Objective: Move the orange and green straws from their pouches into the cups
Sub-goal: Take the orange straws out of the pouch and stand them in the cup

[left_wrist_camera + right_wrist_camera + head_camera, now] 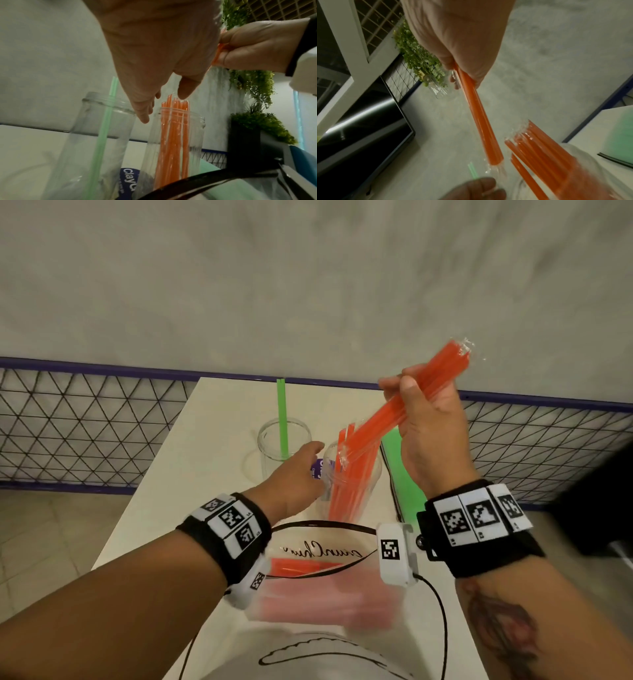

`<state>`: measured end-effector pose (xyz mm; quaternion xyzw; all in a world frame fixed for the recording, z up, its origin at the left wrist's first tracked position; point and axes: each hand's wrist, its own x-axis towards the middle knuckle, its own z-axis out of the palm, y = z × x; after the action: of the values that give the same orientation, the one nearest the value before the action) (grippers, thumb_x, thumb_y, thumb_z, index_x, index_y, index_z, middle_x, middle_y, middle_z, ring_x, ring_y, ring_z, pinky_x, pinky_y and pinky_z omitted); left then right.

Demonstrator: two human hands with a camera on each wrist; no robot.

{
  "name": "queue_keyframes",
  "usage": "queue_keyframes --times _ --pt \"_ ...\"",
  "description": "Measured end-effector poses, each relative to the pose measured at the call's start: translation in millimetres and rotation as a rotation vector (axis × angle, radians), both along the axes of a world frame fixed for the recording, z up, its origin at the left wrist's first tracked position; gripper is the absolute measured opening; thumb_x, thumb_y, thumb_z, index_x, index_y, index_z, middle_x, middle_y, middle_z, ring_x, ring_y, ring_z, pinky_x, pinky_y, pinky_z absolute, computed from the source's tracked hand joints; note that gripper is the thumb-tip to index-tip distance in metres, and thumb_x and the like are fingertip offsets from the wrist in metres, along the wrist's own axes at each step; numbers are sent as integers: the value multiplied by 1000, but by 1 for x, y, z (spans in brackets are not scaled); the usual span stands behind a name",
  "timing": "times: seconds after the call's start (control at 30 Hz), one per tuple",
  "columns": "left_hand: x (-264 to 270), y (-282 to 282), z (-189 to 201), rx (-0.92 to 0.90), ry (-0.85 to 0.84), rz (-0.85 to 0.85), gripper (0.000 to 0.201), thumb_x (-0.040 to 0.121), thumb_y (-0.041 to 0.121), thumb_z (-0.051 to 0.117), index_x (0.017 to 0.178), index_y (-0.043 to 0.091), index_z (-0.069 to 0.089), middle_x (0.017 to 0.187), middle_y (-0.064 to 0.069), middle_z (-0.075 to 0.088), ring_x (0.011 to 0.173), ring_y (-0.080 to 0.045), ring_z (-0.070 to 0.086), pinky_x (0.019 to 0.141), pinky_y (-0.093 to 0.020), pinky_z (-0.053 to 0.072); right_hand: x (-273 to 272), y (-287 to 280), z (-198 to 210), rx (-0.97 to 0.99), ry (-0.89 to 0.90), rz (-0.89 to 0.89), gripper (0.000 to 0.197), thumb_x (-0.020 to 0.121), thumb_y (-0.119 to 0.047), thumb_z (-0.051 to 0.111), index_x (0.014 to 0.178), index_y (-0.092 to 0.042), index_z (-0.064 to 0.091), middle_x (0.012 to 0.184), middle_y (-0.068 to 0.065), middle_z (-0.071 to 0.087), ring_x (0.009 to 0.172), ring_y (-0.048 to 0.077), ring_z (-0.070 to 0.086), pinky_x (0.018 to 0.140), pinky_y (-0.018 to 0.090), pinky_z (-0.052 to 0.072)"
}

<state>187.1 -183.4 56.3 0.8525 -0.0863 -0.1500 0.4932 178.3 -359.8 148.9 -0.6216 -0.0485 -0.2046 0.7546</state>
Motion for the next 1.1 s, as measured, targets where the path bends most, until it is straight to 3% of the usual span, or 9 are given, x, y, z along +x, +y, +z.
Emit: queue_keyframes --times 0.1,0.2,0.37,0.53,0.63,0.73,0.83,0.93,1.1 --pt "6 -14 2 -2 27 -34 89 86 7 68 156 19 15 138 5 41 116 -8 45 77 -13 46 7 -3 -19 -68 38 -71 17 91 -25 56 87 -39 65 102 11 68 98 18 64 96 37 48" --pt "12 -26 -4 -20 41 -19 111 75 26 82 157 23 8 152 -2 38 130 -20 48 100 -30 47 13 -6 -42 -136 137 -139 11 96 -22 55 95 -29 63 90 -4 65 80 3 61 78 27 49" --pt "21 -41 -18 -73 22 83 118 69 41 88 155 16 12 152 -3 39 135 -21 45 108 -40 43 29 -13 -84 -409 240 -174 8 95 -25 56 99 -22 63 118 15 57 90 12 65 66 10 48" --pt "35 -49 -29 -98 -67 42 77 61 39 92 126 23 54 112 2 69 99 -13 69 87 -40 58 29 -10 -102 -762 376 -127 28 93 -16 60 121 -15 60 126 7 45 102 12 52 101 28 43" --pt "42 -51 -37 -105 -62 26 77 54 44 91 122 30 59 109 6 72 98 -10 70 87 -41 59 24 -10 -104 -771 440 -149 50 87 -22 69 132 -15 47 137 7 36 119 18 46 98 23 34" --pt "44 -52 -40 -110 -50 45 92 47 56 92 127 33 54 114 11 70 102 -8 69 89 -40 58 18 -7 -100 -624 332 -219 83 82 -23 75 148 -19 24 148 6 25 134 18 35 108 31 34" --pt "40 -54 -32 -100 -48 38 91 49 52 87 130 31 52 117 9 67 106 -10 67 89 -39 58 17 -4 -94 -858 29 -254 84 88 -20 67 153 -23 14 157 8 16 145 22 19 116 37 22" --pt "37 -53 -25 -67 -62 52 101 53 46 82 142 21 40 130 3 58 113 -15 61 92 -38 57 23 -4 -91 -1339 -148 -219 68 94 -24 59 152 -26 26 161 11 16 148 33 12 117 49 16" --pt "33 -52 -22 -20 -81 24 109 73 25 86 155 13 16 154 -2 37 136 -19 45 109 -36 44 42 -5 -90 -1733 -184 -91 57 85 -22 69 138 -28 52 156 11 33 143 43 25 110 61 23"
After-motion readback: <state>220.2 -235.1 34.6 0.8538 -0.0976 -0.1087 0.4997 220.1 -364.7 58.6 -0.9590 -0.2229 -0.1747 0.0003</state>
